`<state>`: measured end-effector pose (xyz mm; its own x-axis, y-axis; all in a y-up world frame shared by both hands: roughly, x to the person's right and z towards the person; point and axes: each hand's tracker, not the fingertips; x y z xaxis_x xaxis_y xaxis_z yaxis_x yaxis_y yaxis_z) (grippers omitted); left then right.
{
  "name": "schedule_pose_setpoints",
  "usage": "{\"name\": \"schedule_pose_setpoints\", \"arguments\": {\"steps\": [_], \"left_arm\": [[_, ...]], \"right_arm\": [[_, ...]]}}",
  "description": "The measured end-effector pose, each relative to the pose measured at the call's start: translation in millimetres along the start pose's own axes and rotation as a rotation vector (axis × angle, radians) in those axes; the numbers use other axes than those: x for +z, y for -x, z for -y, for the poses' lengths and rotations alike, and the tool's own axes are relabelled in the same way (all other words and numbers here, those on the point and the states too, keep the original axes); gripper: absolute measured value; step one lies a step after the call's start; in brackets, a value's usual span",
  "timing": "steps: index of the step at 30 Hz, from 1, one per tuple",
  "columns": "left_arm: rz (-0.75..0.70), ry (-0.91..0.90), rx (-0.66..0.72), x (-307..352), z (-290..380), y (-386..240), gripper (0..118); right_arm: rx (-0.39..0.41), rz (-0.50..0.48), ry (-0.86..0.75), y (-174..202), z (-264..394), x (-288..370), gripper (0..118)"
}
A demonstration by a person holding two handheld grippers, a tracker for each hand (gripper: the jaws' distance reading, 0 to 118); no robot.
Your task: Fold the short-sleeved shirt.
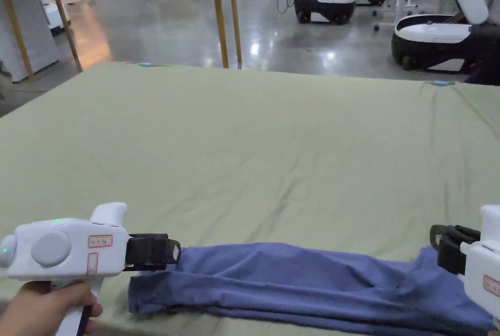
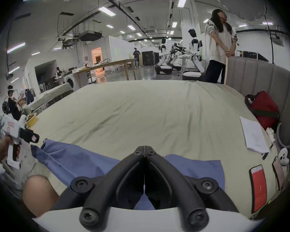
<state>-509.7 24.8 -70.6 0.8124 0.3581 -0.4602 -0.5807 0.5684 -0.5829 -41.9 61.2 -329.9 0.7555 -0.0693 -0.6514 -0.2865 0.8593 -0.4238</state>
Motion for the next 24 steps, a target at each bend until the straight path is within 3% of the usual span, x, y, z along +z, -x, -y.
{"name": "schedule_pose_setpoints", "arguments": {"steps": [5,7,10,12,15,18,19,20,24], "left_arm": [[0.075,0.106,-0.043,-29,19,-2,106],[0.039,0.106,-0.093,-36,24,-9,107],[0.068,0.092,-0.014,-34,27,-15,106],[0.164,0.117,0.020,-37,18,1,102],[0.154,0.101,-0.073,-37,5,8,83],[0.240,0.149,0.041,-44,12,0,75],[0.276,0.146,0.099,-47,11,5,64],[0.315,0.140,0.154,-49,12,11,26],[0.393,0.152,0.291,-59,19,36,18]], "right_arm": [[-0.002,-0.018,0.016,6,6,1,1],[-0.009,-0.023,0.026,4,9,0,1],[-0.020,-0.023,0.033,3,11,0,1],[-0.026,-0.029,0.024,2,9,3,1],[-0.028,-0.036,0.030,2,8,1,1],[-0.031,-0.034,0.039,1,10,-4,1],[-0.030,-0.033,0.039,1,10,-4,1],[-0.027,-0.036,0.038,1,10,-3,1],[-0.028,-0.043,0.038,3,8,3,1]]}}
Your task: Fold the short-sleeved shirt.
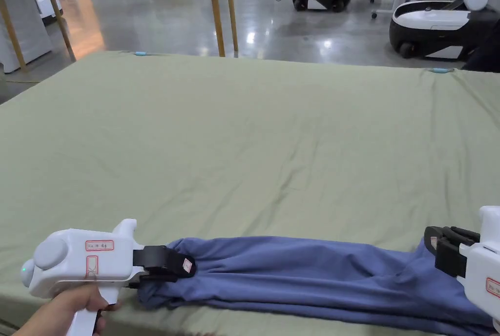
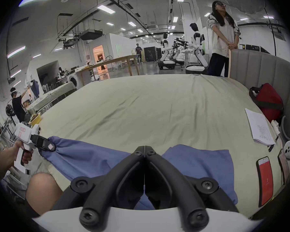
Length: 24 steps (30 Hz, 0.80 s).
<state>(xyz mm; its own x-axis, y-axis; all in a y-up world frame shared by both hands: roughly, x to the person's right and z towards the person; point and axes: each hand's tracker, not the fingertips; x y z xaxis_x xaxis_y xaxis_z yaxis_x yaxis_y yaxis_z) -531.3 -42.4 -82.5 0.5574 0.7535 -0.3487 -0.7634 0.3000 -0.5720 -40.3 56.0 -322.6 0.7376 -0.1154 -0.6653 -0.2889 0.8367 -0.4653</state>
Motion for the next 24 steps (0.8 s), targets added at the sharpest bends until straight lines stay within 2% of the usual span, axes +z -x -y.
{"name": "schedule_pose_setpoints", "arguments": {"steps": [7,10,11,15,16,19,20,24], "left_arm": [[-0.048,0.017,-0.091,2,0,-21,17],[-0.089,0.052,-0.146,12,-20,-19,17],[-0.067,0.079,-0.112,15,-21,-21,17],[-0.148,0.084,-0.161,43,-44,-15,17],[-0.169,0.078,-0.161,52,-38,-29,17],[-0.250,0.065,-0.161,81,-48,-19,17],[-0.289,0.056,-0.161,89,-63,2,17],[-0.309,0.034,-0.136,107,-61,1,17]], "right_arm": [[-0.015,0.005,0.008,-3,-1,-4,1],[-0.006,0.002,0.012,-2,-1,-6,1],[-0.003,0.000,0.013,-2,-1,-6,1],[-0.003,-0.005,0.013,-2,-2,-5,1],[-0.006,-0.007,0.013,-2,-2,-5,1],[-0.005,-0.009,0.013,-2,-2,-5,1],[-0.003,-0.009,0.013,-1,-2,-5,1],[-0.004,-0.016,0.015,-1,-1,-10,1]]}}
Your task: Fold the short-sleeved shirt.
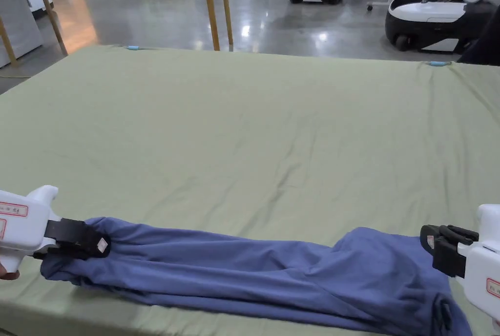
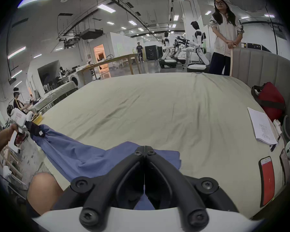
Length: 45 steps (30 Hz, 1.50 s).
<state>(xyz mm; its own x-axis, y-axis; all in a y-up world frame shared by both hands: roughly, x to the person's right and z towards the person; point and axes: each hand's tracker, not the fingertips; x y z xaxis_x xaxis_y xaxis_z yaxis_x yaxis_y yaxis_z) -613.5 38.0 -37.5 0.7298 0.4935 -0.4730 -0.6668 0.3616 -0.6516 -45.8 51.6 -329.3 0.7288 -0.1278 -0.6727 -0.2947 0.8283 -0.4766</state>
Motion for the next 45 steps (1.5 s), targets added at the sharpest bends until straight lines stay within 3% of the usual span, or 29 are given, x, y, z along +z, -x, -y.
{"name": "schedule_pose_setpoints", "arguments": {"steps": [7,8,14,21,29,31,32,33,34,36,37,43,45], "left_arm": [[-0.089,0.028,-0.069,16,-6,-82,17],[-0.092,0.026,-0.068,16,-21,-69,17],[0.014,0.073,-0.118,8,-11,-179,17],[0.061,0.157,-0.195,-85,8,-252,17],[-0.028,0.269,-0.228,-184,27,-255,17],[-0.026,0.263,-0.242,-185,27,-253,27],[-0.024,0.259,-0.245,-178,30,-257,52],[0.035,0.259,-0.238,-174,29,-256,52],[0.081,0.269,-0.228,-169,28,-255,62],[0.162,0.257,-0.191,-146,30,-259,107],[0.203,0.233,-0.196,-132,28,-258,114],[0.179,0.151,-0.228,-81,11,-234,111],[0.121,0.132,-0.239,-71,16,-228,89]], "right_arm": [[-0.001,0.003,-0.007,1,-2,4,1],[-0.004,0.003,-0.010,0,-2,6,1],[-0.021,0.004,-0.028,-3,-1,16,1],[-0.045,0.015,-0.046,-6,-4,34,1],[-0.057,0.023,-0.052,-10,-3,45,1],[-0.057,0.022,-0.050,-12,-2,44,1],[-0.057,0.021,-0.048,-12,-2,44,1],[-0.056,0.019,-0.047,-12,-1,44,1],[-0.055,0.019,-0.046,-12,-1,42,1],[-0.050,0.017,-0.045,-12,-1,42,1],[-0.045,0.016,-0.044,-12,-2,41,1],[-0.049,0.015,-0.047,-14,-2,40,1],[-0.053,0.017,-0.049,-14,-2,41,1]]}}
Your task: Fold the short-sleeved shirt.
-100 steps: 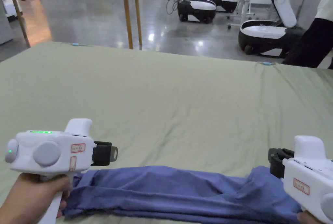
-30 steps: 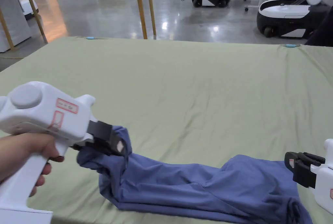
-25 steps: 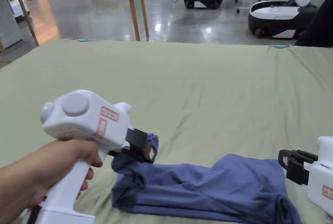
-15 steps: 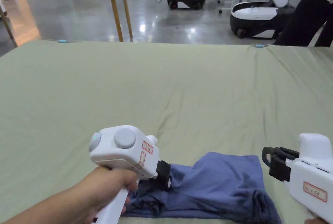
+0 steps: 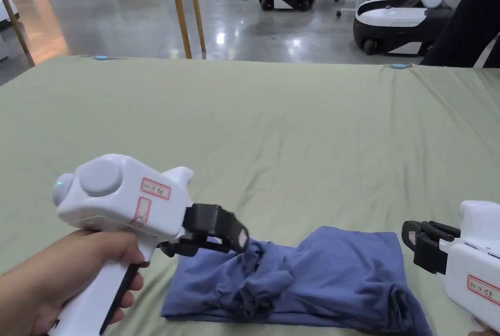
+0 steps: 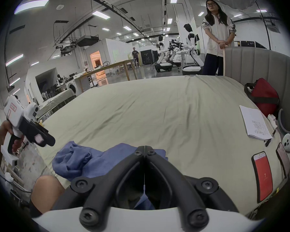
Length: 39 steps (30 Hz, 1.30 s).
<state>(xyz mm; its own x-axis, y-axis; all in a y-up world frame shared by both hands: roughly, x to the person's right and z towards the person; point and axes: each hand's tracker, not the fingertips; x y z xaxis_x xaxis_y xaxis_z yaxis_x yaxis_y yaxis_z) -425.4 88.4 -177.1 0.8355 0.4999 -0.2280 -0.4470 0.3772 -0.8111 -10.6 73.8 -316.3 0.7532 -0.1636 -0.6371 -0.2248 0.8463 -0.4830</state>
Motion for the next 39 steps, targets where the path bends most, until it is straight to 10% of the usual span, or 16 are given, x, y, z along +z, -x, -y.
{"name": "schedule_pose_setpoints", "arguments": {"steps": [2,3,24,34,36,38,39], "left_arm": [[-0.085,0.059,0.014,-10,5,10,12],[-0.151,0.093,0.008,-20,4,14,2],[0.022,0.170,-0.109,-152,-2,-83,1],[0.323,-0.018,-0.041,9,-13,40,2],[0.366,0.008,0.031,23,-7,81,40],[0.336,0.000,0.065,27,5,110,118],[0.336,0.012,0.076,26,3,135,117]], "right_arm": [[0.004,-0.001,-0.001,0,1,1,1],[0.003,0.000,0.000,0,1,1,1],[-0.055,0.008,-0.019,-15,6,1,1],[-0.051,-0.012,-0.019,-14,5,0,1],[-0.043,-0.015,-0.015,-12,6,-2,1],[-0.025,-0.017,-0.019,-7,5,0,1],[-0.016,-0.022,-0.019,-7,6,1,1]]}}
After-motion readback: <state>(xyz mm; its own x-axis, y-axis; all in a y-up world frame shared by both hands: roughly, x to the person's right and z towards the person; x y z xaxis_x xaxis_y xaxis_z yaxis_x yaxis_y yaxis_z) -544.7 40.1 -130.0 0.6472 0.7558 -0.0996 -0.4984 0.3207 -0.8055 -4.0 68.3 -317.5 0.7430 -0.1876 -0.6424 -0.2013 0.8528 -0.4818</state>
